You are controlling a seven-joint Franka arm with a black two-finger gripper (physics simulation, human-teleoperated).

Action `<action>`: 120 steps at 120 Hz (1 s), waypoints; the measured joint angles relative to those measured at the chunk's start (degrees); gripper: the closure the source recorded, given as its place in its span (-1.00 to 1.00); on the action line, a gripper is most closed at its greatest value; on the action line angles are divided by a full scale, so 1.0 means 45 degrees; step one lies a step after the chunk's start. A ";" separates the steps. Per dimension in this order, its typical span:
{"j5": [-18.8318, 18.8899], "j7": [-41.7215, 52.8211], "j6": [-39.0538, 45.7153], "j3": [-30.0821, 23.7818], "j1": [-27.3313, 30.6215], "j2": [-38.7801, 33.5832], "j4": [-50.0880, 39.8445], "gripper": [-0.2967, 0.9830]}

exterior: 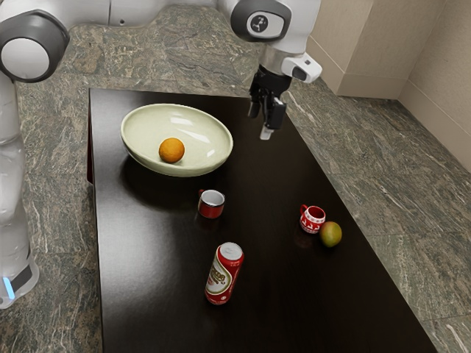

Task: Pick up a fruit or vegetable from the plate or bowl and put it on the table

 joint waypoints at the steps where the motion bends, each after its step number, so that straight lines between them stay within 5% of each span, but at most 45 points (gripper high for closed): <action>1: 0.0000 0.0000 0.0005 0.0000 0.0000 0.0000 0.0000 -0.53; 5: -0.0313 0.0349 -0.0254 0.2058 -0.1984 0.0331 0.1706 -0.53; 10: -0.0602 0.0759 -0.0523 0.3350 -0.2934 0.0539 0.2791 -0.52; 21: -0.0982 0.1568 -0.0952 0.4263 -0.1389 0.0691 0.3549 -0.51; 37: -0.1212 0.2540 -0.1321 0.4486 0.2828 0.0687 0.3703 -0.51; 52: -0.0466 0.3123 -0.1901 0.3733 0.3989 0.0273 0.6395 -0.51; 61: -0.0298 0.3532 -0.2048 0.3391 0.3676 0.0926 0.7154 -0.50; 78: -0.0641 0.4123 -0.2006 0.3259 0.0409 0.2036 0.6103 -0.50; 97: -0.1803 0.4595 -0.1385 0.3265 0.0461 0.3314 0.5795 -0.49; 120: -0.2101 0.5034 -0.1333 0.4016 0.0541 0.3478 0.4376 -0.50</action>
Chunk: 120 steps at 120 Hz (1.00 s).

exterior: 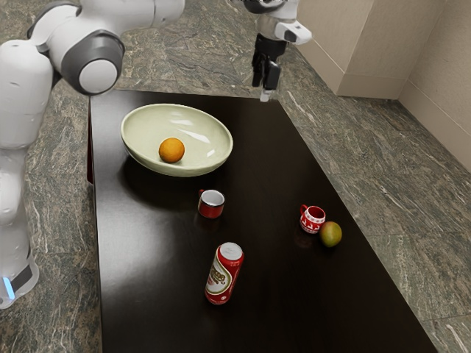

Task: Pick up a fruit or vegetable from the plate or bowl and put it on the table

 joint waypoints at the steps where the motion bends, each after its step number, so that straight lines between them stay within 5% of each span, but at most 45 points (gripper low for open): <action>1: -0.0007 0.0016 -0.0028 0.0035 0.0003 0.0010 -0.0101 -0.50; 7: 0.0004 0.0101 0.0214 0.0345 -0.0447 -0.0828 -0.2040 -0.50; 20: 0.1023 0.0198 0.2010 0.0958 -0.2098 -0.5354 -0.8442 -0.50; 29: 0.1925 0.0084 0.3003 0.1326 -0.2084 -0.7040 -1.0402 -0.50; 60: 0.2831 -0.0150 0.4567 0.2137 -0.1990 -0.6088 -1.0877 -0.50; 120: 0.2588 -0.0664 0.5954 0.2155 -0.2085 -0.5437 -1.1639 -0.50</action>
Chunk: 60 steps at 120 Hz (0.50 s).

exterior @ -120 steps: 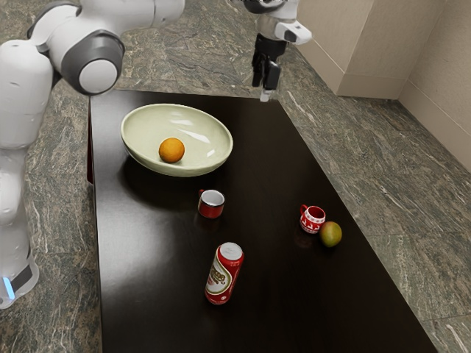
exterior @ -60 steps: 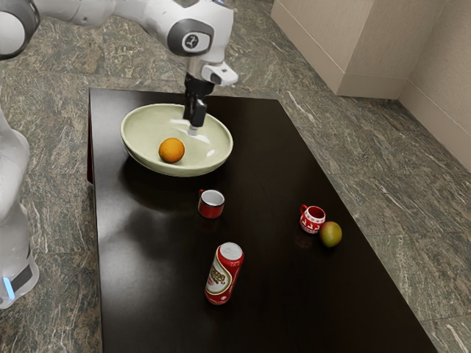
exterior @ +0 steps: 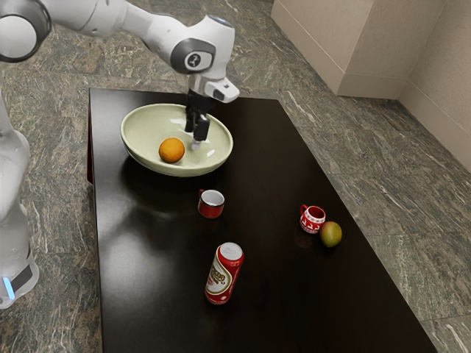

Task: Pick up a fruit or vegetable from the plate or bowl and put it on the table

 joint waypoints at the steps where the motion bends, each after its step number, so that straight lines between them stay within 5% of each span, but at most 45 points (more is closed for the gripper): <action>1: -0.0021 -0.0006 -0.0033 -0.0003 -0.0002 -0.0008 0.0001 -0.50; 25: -0.0359 -0.0131 -0.0930 -0.0435 0.0018 -0.1011 0.0126 -0.50; 60: -0.0374 -0.0420 -0.3584 -0.1976 -0.0085 -0.1352 0.3348 -0.50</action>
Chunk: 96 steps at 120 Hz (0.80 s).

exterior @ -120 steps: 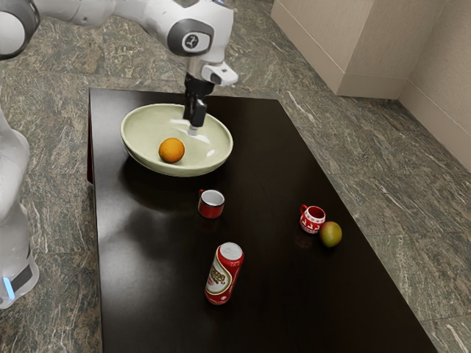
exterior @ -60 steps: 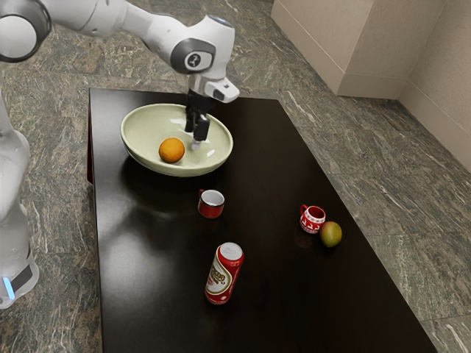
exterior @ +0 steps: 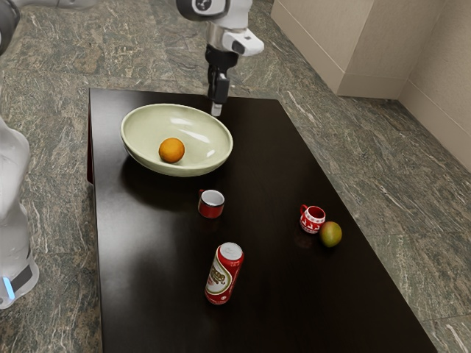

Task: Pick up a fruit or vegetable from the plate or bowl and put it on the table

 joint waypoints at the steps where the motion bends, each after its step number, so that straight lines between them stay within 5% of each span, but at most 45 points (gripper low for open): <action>1: 0.0004 -0.0017 -0.0054 -0.0083 0.0005 -0.0021 0.0008 -0.50; 19: 0.0032 -0.0409 -0.0617 -0.3145 0.3389 -0.2258 -0.1875 -0.50; 32: -0.0016 -0.0661 -0.0054 -0.3977 0.4200 -0.3117 -0.3591 -0.50; 96: -0.0075 -0.1513 0.2100 -0.3392 0.4330 -0.2515 -0.5859 -0.50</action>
